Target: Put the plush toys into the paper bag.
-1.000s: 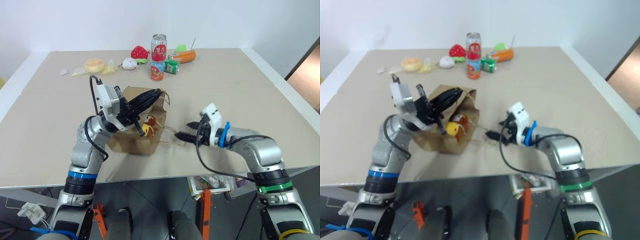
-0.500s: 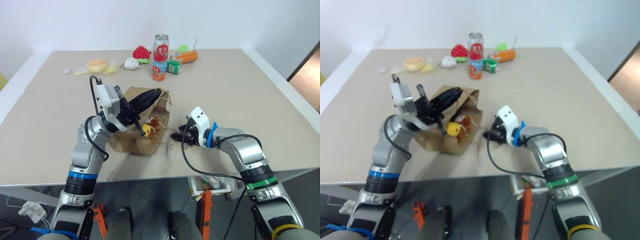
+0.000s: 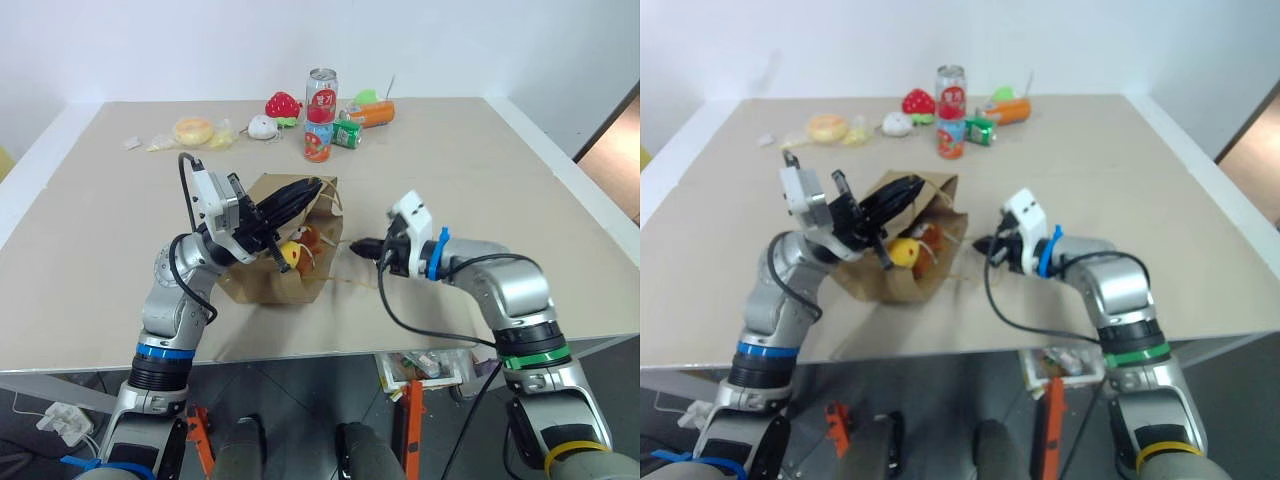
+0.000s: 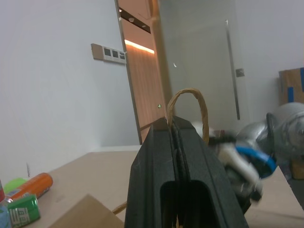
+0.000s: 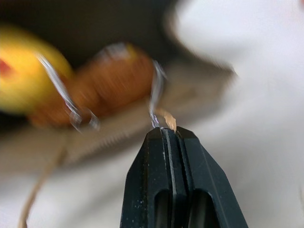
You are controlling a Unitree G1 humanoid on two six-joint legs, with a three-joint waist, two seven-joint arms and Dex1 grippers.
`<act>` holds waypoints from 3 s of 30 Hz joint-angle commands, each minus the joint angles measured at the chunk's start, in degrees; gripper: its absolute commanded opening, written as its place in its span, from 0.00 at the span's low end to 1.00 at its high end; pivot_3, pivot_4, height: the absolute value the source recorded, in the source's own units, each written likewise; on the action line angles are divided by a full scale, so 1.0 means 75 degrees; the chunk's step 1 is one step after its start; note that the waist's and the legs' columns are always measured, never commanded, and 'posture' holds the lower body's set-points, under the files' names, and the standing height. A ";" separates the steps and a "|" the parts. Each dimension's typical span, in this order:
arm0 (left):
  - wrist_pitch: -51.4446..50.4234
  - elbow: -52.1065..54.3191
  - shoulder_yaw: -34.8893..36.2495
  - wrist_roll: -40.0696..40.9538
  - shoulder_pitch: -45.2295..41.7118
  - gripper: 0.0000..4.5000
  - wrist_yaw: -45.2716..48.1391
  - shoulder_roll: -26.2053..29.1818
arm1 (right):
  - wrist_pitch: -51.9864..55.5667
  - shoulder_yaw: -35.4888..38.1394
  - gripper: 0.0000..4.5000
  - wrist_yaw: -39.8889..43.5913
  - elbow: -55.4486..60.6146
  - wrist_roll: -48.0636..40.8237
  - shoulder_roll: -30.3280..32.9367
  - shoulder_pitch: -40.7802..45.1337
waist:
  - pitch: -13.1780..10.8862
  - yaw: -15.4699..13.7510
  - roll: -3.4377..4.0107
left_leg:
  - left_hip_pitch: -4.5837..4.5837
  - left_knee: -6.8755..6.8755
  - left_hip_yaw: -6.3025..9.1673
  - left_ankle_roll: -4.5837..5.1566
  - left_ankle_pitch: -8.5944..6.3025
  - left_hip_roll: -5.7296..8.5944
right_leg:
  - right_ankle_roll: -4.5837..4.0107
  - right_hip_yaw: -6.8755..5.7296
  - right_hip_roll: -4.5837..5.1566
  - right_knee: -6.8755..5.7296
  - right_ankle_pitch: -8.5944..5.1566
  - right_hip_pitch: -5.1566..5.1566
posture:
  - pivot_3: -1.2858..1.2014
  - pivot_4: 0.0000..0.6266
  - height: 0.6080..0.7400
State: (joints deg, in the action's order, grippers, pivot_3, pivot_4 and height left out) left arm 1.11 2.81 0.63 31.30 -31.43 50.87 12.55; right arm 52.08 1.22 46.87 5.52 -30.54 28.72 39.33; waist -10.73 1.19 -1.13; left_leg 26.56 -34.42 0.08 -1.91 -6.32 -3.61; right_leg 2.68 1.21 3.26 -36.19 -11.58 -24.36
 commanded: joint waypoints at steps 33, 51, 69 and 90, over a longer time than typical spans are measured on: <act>-0.5042 -0.1449 0.1952 0.2404 -0.1907 0.00 -0.3503 0.0176 | 0.1612 0.1650 0.01 -0.2727 -0.0196 -0.1828 -0.0604 0.1657 | -0.0002 0.0000 -0.0003 | 0.0007 0.0003 0.0006 0.0002 0.0001 0.0002 | 0.0005 0.0000 -0.0003 -0.0001 -0.0001 -0.0004 | 0.52 0.24 1.00; -0.6002 -0.0085 0.2130 0.3974 -0.1319 0.98 -0.2240 0.0354 | 0.1496 0.1712 0.95 -0.2256 -0.0513 -0.1937 -0.0240 0.1701 | -0.0002 0.0004 -0.0003 | 0.0007 0.0002 0.0005 0.0001 0.0001 0.0002 | 0.0003 0.0000 -0.0002 -0.0001 0.0000 -0.0004 | 0.52 0.24 1.00; -0.6865 0.0345 0.1485 0.4002 -0.0797 0.98 0.0484 0.2354 | 0.1853 0.1347 0.95 -0.1295 -0.0170 -0.2102 0.0941 0.1530 | -0.0004 0.0013 -0.0002 | 0.0007 0.0004 0.0005 -0.0001 -0.0001 0.0001 | -0.0006 -0.0001 0.0001 0.0000 -0.0004 -0.0012 | 0.52 0.24 1.00; -0.4897 0.0510 0.1459 0.2113 0.0589 0.98 0.1805 0.3455 | 0.1176 0.3056 0.95 0.0297 0.1068 -0.3481 0.2596 -0.0740 | -0.0006 -0.0057 -0.0005 | 0.0017 0.0013 -0.0006 -0.0009 -0.0006 0.0004 | -0.0010 -0.0006 0.0021 0.0008 -0.0020 -0.0015 | 0.52 0.24 1.00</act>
State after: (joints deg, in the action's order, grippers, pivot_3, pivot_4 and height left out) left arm -38.10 5.84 9.06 47.59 -27.20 62.31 36.85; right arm 61.59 21.95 44.87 10.51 -56.62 44.24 36.11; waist -10.77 0.76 -1.16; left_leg 26.69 -34.33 0.00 -2.04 -6.40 -3.60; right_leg 2.58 1.18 3.42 -36.13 -11.75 -24.50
